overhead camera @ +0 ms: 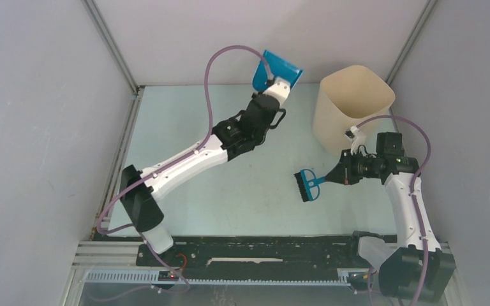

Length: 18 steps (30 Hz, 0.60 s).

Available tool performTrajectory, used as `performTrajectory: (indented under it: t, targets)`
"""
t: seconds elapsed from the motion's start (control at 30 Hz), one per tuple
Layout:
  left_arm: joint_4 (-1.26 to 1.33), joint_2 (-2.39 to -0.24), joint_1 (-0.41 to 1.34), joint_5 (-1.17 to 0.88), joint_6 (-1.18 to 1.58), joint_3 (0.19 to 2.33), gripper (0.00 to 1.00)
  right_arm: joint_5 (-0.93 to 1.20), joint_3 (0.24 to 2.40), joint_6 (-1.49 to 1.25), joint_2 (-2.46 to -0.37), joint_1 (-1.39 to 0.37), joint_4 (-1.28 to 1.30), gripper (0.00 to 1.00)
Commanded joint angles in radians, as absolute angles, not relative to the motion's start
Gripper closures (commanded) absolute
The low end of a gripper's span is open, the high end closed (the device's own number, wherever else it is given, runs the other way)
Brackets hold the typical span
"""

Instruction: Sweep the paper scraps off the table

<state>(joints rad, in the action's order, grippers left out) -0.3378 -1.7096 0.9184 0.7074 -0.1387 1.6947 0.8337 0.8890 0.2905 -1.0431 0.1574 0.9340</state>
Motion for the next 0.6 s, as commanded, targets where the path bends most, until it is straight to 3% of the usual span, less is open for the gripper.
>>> performTrajectory:
  t: [0.0, 0.57]
  targets:
    - [-0.469, -1.581, 0.92, 0.605, 0.102, 1.527, 1.0, 0.863, 0.917, 0.314, -1.02, 0.164, 0.94, 1.0]
    - [-0.762, -1.165, 0.94, 0.376, 0.615, 0.898, 1.0, 0.867, 0.922, 0.314, -1.052, 0.163, 0.94, 1.0]
